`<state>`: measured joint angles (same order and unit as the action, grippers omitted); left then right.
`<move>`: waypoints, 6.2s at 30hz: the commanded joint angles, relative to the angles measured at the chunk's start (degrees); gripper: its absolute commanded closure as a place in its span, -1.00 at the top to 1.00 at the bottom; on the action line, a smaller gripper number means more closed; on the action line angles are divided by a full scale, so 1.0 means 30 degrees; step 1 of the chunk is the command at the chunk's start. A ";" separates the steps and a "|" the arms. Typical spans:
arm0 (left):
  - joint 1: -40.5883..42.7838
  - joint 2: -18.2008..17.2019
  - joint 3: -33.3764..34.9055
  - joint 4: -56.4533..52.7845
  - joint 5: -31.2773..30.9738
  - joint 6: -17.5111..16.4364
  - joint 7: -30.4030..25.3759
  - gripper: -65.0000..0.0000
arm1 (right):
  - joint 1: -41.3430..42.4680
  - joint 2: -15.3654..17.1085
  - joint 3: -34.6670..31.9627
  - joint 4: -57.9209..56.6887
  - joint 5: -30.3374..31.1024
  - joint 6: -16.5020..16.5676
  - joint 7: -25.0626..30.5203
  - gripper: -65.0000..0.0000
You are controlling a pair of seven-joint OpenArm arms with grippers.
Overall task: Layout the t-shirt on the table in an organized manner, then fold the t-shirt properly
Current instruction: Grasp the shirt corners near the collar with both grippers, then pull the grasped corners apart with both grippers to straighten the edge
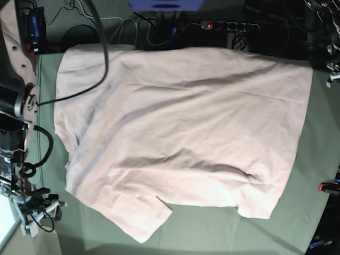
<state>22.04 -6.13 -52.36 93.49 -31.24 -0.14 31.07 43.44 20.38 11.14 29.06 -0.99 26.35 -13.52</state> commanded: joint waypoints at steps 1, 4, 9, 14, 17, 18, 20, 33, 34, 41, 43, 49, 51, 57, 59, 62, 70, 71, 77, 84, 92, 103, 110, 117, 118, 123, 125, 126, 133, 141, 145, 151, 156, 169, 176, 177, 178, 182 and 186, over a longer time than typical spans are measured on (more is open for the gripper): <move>0.0022 -0.0286 -0.0086 0.0381 -0.0091 -0.0026 -0.0408 -0.84 | 0.0069 0.0459 0.0112 0.0468 0.0346 -0.0065 0.0272 0.01; -0.0153 -0.0286 -0.0056 0.0381 -0.0091 -0.0055 -0.0408 -0.84 | -0.1220 0.0605 0.0141 0.1845 0.0405 -0.0065 -0.0637 -0.01; -0.0329 -0.0286 -0.0056 0.0381 -0.0091 -0.0055 -0.0408 -0.84 | -0.5557 0.0517 0.1607 0.7735 0.0434 -0.0036 -0.4300 0.00; -0.0359 -0.0286 -0.0056 0.0381 -0.0091 -0.0055 -0.0408 -0.84 | -1.0978 -0.0801 0.3541 1.5501 0.0434 -0.0036 -0.6703 0.00; -0.0359 -0.0286 -0.0056 0.0381 -0.0091 -0.0055 -0.0408 -0.85 | -1.4260 -0.1885 0.4273 1.9281 0.0434 -0.0036 -0.7816 0.00; -0.0359 -0.0315 -0.0027 0.0381 -0.0091 -0.0055 -0.0408 -0.85 | -1.5227 -0.2442 0.4508 2.0277 0.0434 -0.0036 -0.8080 0.00; -0.0359 -0.0315 -0.0027 0.0381 -0.0091 -0.0055 -0.0408 -0.94 | -1.6869 -0.3556 0.4801 2.1713 0.0434 -0.0036 -0.8285 0.00; 0.0022 -0.0315 -0.0144 0.0235 -0.0120 -0.0085 0.1702 -0.80 | -2.1088 -0.6164 0.5006 2.3295 0.0434 -0.0006 -0.8168 0.24; -0.0036 -0.0315 -0.0144 0.0176 -0.0120 -0.0085 0.2024 -0.73 | -2.1088 -0.6135 0.5006 2.3295 0.0434 -0.0006 -0.8168 0.24; -0.0066 -0.0403 0.0002 -0.0908 -0.0091 -0.0085 0.3314 0.18 | -2.1352 -0.6135 0.5006 2.3354 0.0434 0.0023 -0.8168 0.23; -0.0066 -0.0491 0.0002 -0.1641 -0.0091 -0.0085 0.3372 0.49 | -2.1411 -0.6164 0.5006 2.3501 0.0434 0.0023 -0.8168 0.23; -0.0300 -0.1107 0.1585 -0.3252 0.0114 -0.1696 0.3284 0.66 | -2.1645 -0.6222 0.5006 2.3618 0.0434 0.0023 -0.8168 0.23; -0.0329 -0.1224 0.2024 -0.3721 0.0144 -0.2810 0.3284 0.66 | -2.1645 -0.6222 0.5006 2.3618 0.0434 0.0023 -0.8168 0.23; -0.0740 -0.1224 0.2171 -0.4923 0.0964 -0.3220 0.2054 0.67 | -2.1967 -0.6222 0.5035 2.3647 0.0434 0.0023 -0.8168 0.23; -0.0769 -0.1136 0.2171 -0.5098 0.1843 -0.3220 0.1556 0.67 | -2.2026 -0.6222 0.5035 2.3647 0.0434 0.0023 -0.8168 0.23; -0.0769 -0.1048 0.2171 -0.5157 0.2693 -0.3220 0.0940 0.67 | -2.2026 -0.6222 0.5035 2.3647 0.0434 0.0023 -0.8168 0.23; -0.1355 -0.1224 0.2112 -0.6564 0.2840 -0.3396 0.0735 0.66 | -2.2026 -0.6222 0.5035 2.3647 0.0434 0.0023 -0.8168 0.23; -0.1472 -0.1253 0.2112 -0.6886 0.2840 -0.3425 0.0735 0.66 | -2.2026 -0.6222 0.5035 2.3647 0.0434 0.0023 -0.8168 0.23; -0.1794 -0.1634 0.2171 -0.7560 0.2664 -0.3454 0.0735 0.44 | -2.2055 -0.6252 0.5621 2.3647 0.0434 0.0023 -0.8168 0.23; -0.2117 -0.1546 0.2141 -0.7619 0.2664 -0.3454 0.0735 -0.17 | -2.2085 -0.6193 0.5856 2.3647 0.0434 0.0023 -0.8168 0.23; -0.2029 -0.1517 0.2171 -0.7560 0.2664 -0.3454 0.0764 -0.31 | -2.2466 -0.6252 0.5826 2.4116 0.0434 0.0023 -0.8168 0.23; -0.1941 -0.1517 0.2083 -0.7413 0.2664 -0.3454 0.0852 -0.99 | -2.2495 -0.6281 0.5856 2.4145 0.0434 0.1840 -0.8402 0.24; -0.1941 -0.1517 0.2141 -0.7384 0.2635 -0.3454 0.0823 -1.00 | -2.3315 -0.6809 0.5856 2.4116 0.0434 0.3334 -0.8226 0.24; -0.1941 -0.1517 0.2112 -0.7238 0.2635 -0.3454 0.0882 -1.00 | -2.3227 -0.7043 0.5856 2.4087 0.0346 0.3276 -0.8344 0.23; -0.1912 -0.1488 0.2112 -0.7062 0.2635 -0.3454 0.0882 -1.00 | -2.3227 -0.7043 0.5856 2.4028 0.0346 0.3276 -0.8344 0.23; -0.1472 -0.0755 0.2053 -0.5684 0.2635 -0.3454 0.0911 -1.00 | -2.3022 -0.7043 0.6413 2.2621 0.0346 0.3246 -0.8226 0.23; -0.1384 -0.0696 0.2141 -0.5040 0.2635 -0.3454 0.0911 -1.00 | -2.2671 -0.7043 0.6735 2.2123 0.0346 0.3246 -0.8344 0.23; -0.1355 -0.0579 0.2171 -0.4835 0.2635 -0.3454 0.0911 -1.00 | -2.2583 -0.7043 0.6940 2.1830 0.0346 0.3246 -0.8314 0.23; -0.1003 -0.0198 0.2024 -0.3223 0.2635 -0.3454 0.0911 -1.00 | -2.2553 -0.7043 0.7174 2.1508 0.0346 0.3334 -0.8226 -0.05; -0.0622 -0.0169 0.1995 -0.1611 0.2635 -0.3454 0.0940 -1.00 | -2.2348 -0.7102 0.7145 2.1508 0.0434 0.4550 -0.8373 -0.82; -0.0622 -0.0169 0.1995 -0.1142 0.2635 -0.3454 0.0940 -1.00 | -2.2143 -0.7219 0.7204 2.1537 0.0375 0.4550 -0.8402 -1.00; -0.0652 -0.0169 0.1995 -0.0586 0.2635 -0.3454 0.0940 -1.00 | -2.1997 -0.7219 0.7292 2.1596 0.0434 0.4550 -0.8226 -1.00; -0.0710 -0.0169 0.1995 0.0000 0.2635 -0.3454 0.0940 -1.00 | -2.1997 -0.7189 0.7321 2.3471 0.0434 0.4550 -0.8226 -1.00; -0.0798 -0.0169 0.1995 -0.0205 0.2635 -0.3454 0.0940 -1.00 | -2.2114 -0.7219 0.7262 2.4116 0.0346 0.4550 -1.0893 -0.20; -0.1091 -0.0169 0.1995 -0.0234 0.2635 -0.3454 0.0940 -1.00 | -2.2085 -0.7219 0.7292 2.3178 0.0375 0.4550 -1.0864 0.22; -0.1091 -0.0169 0.1995 -0.0234 0.2635 -0.3454 0.0940 -1.00 | -2.2085 -0.7219 0.7292 2.2856 0.0375 0.4550 -1.0864 0.21; -0.1091 -0.0169 0.1995 -0.0234 0.2635 -0.3454 0.0940 -1.00 | -2.2085 -0.7219 0.7292 2.2621 0.0405 0.4550 -1.0834 0.21; -0.1091 -0.0198 0.1995 -0.0234 0.2635 -0.3454 0.0940 -1.00 | -2.2173 -0.7365 0.7204 2.1918 0.0434 0.4550 -1.0834 0.20; -0.1062 -0.0198 0.1995 -0.0234 0.2635 -0.3454 0.0940 -1.00 | -2.2173 -0.7951 0.7204 2.2065 0.0434 0.4550 -1.0834 0.20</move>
<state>18.85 -5.85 -46.02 91.90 -23.00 -10.37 35.11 -22.87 -3.51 32.82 94.59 -1.04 39.18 -45.89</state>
